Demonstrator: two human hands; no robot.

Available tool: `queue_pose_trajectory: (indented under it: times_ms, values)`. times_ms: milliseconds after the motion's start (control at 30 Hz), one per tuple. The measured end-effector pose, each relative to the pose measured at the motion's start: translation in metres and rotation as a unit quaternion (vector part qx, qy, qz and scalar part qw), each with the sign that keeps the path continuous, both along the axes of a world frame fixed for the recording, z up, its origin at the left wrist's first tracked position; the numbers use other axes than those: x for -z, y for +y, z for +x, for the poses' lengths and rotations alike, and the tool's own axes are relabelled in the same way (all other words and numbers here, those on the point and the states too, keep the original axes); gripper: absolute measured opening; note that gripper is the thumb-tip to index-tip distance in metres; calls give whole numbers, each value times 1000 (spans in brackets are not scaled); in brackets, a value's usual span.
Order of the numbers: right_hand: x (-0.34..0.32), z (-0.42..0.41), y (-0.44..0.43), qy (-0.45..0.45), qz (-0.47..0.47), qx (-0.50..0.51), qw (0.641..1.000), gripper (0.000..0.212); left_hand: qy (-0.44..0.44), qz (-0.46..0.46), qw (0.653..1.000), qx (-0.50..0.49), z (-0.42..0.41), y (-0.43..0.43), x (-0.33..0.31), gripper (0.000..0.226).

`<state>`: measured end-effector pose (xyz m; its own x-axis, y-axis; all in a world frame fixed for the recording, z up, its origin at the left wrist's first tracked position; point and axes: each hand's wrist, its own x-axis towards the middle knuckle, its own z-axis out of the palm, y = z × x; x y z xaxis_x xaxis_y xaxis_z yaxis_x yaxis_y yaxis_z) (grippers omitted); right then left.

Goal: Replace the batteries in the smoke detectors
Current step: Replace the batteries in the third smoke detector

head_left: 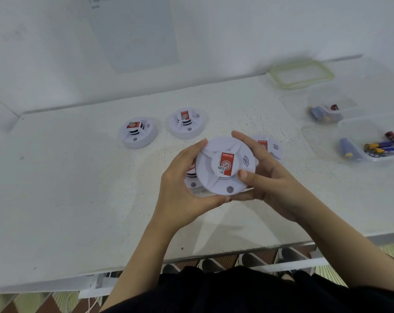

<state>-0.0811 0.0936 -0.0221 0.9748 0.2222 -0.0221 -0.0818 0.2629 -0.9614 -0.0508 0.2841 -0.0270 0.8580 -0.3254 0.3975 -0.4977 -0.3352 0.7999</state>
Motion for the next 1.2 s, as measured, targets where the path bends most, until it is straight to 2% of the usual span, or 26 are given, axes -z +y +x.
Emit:
queue_pose_trajectory:
  times_ms: [533,733,1200]
  values:
    - [31,-13,-6,45,32,2,998,63,29,-1,1000,-12,-19,-6,39,89]
    - [43,-15,-6,72,79,-8,994,67,44,-17,999,-10,-21,-6,54,90]
    - [43,-16,-6,74,70,-7,995,64,38,-17,999,-3,-21,-5,58,90]
